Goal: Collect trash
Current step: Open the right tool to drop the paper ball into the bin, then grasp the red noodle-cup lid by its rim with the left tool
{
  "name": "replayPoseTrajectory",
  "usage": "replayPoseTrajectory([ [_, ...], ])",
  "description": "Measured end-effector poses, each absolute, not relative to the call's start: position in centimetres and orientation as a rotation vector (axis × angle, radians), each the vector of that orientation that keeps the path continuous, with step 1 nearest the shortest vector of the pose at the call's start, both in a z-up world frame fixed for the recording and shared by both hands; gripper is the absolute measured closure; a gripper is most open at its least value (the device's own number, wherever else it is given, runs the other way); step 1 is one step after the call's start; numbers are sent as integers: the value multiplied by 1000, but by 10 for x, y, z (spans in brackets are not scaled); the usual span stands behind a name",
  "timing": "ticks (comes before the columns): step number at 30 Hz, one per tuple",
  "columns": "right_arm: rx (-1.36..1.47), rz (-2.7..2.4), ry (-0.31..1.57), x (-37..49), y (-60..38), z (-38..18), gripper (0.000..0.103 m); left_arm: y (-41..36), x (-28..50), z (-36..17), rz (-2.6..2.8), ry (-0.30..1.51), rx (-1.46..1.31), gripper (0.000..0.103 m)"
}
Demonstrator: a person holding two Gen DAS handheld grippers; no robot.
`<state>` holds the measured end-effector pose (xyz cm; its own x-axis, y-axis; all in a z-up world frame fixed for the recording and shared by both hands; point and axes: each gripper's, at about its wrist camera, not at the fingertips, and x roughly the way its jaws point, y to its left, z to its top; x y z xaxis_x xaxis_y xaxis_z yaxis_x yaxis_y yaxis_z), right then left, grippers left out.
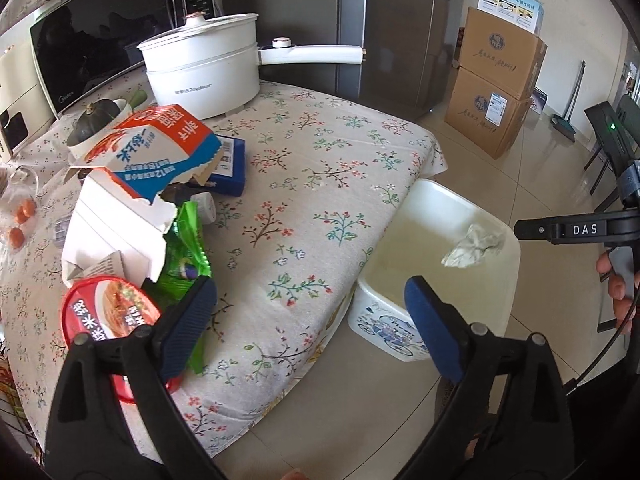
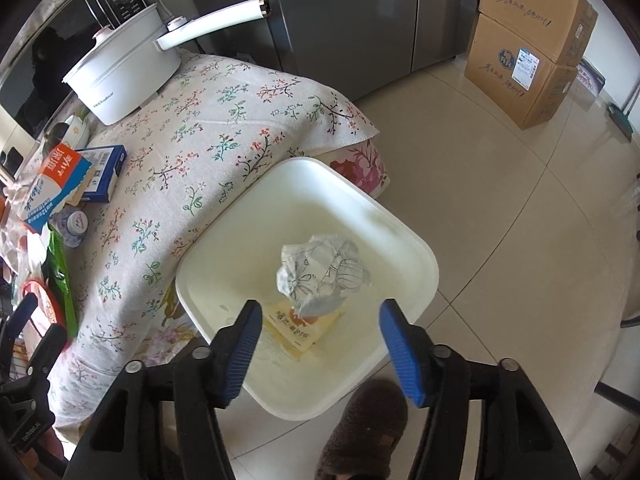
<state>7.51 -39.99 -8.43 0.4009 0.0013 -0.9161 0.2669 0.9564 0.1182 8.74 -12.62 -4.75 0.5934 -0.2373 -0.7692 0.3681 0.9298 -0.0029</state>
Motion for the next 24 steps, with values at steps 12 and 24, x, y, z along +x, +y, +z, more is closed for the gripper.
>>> replayPoseTrajectory([
  [12, 208, -72, 1129, 99, -335, -71, 33, -16, 90, -47, -196, 907, 105, 6],
  [24, 105, 18, 1135, 124, -262, -72, 33, 77, 102, -85, -233, 1014, -116, 18],
])
